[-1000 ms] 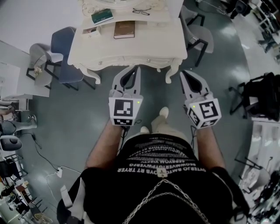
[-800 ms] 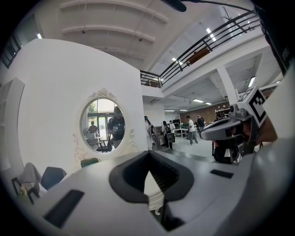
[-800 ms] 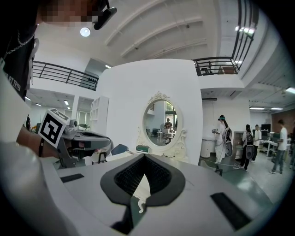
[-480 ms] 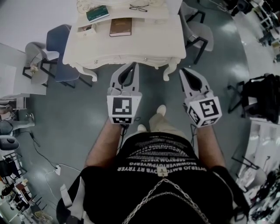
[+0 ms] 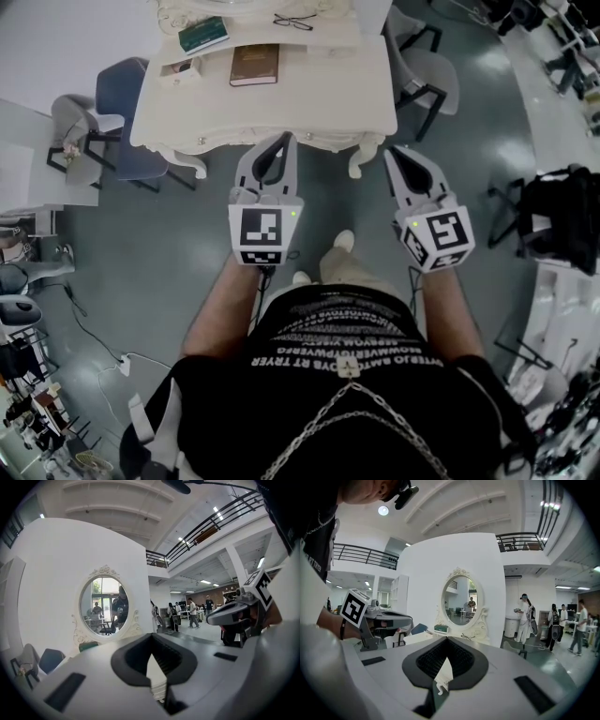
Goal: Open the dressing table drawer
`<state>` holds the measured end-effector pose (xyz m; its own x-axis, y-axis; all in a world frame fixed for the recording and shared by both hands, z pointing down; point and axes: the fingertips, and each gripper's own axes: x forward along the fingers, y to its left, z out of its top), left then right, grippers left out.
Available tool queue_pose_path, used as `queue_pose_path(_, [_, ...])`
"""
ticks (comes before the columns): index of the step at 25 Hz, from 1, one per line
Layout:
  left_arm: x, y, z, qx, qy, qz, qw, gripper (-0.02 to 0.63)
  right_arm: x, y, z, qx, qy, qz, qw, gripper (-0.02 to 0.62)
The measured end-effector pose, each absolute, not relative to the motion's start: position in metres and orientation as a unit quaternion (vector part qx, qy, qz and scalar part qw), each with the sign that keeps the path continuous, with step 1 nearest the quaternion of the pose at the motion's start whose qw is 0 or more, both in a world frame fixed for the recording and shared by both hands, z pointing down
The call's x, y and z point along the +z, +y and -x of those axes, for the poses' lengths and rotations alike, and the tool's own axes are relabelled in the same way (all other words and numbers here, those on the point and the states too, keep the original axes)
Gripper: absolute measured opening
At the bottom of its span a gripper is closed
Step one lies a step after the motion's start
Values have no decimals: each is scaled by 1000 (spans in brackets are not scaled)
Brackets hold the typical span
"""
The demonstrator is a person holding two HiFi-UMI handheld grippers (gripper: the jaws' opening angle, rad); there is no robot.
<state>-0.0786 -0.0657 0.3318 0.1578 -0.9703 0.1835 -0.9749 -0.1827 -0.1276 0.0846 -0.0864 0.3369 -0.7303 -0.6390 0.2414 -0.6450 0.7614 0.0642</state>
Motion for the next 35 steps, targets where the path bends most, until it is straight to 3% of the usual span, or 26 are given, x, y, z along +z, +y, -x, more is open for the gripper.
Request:
queue_pose_path(30, [314, -177, 42, 129, -688, -714, -7, 5, 335, -207, -102, 4, -958, -270, 99, 5])
queue_pose_path(33, [320, -177, 45, 138, -693, -707, -2, 3, 343, -214, -100, 13, -959, -265, 100, 82])
queue_pose_path(35, [321, -176, 46, 142, -696, -704, -2, 3, 346, -216, -98, 21, -960, -261, 101, 98])
